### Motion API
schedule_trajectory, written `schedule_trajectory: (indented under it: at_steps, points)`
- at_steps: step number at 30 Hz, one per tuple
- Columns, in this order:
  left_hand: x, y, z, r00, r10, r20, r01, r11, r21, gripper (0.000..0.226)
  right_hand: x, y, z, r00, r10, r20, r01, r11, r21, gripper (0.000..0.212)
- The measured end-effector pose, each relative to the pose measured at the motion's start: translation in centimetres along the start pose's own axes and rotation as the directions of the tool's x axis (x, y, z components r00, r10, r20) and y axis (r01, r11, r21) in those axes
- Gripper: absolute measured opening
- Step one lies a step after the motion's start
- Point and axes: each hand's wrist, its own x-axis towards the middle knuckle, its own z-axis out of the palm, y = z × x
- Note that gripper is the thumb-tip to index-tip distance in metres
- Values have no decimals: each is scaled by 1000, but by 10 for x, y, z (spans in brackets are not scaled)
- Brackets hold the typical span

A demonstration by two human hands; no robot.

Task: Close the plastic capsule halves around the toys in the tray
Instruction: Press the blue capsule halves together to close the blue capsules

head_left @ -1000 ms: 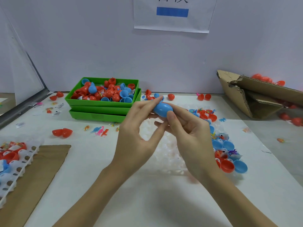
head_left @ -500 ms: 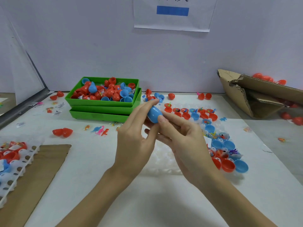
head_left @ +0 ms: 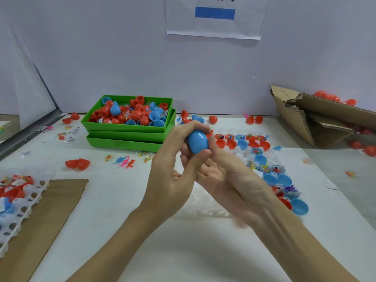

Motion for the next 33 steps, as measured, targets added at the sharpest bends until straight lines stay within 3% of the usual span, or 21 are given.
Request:
schedule_trajectory:
  at_steps: [14,17,24,27,33]
  points:
    - [2,-1,-1,994,102,-27,-97,987,127,27,2,21,0,997,-65,-52,70,992,101,26]
    - [4,-2,-3,993,117,-27,-112,982,153,28,2,21,-1,994,-64,-90,72,993,95,38]
    - [4,-7,-3,1000,-17,3,17,989,144,37,0,13,-4,992,11,-122,8,987,158,33]
    - [4,-8,-4,996,-84,7,82,989,119,40,1,4,-2,993,-10,-122,15,999,40,38]
    - [4,-7,-5,999,-40,-9,41,998,39,28,0,6,-1,997,-51,-57,51,999,2,34]
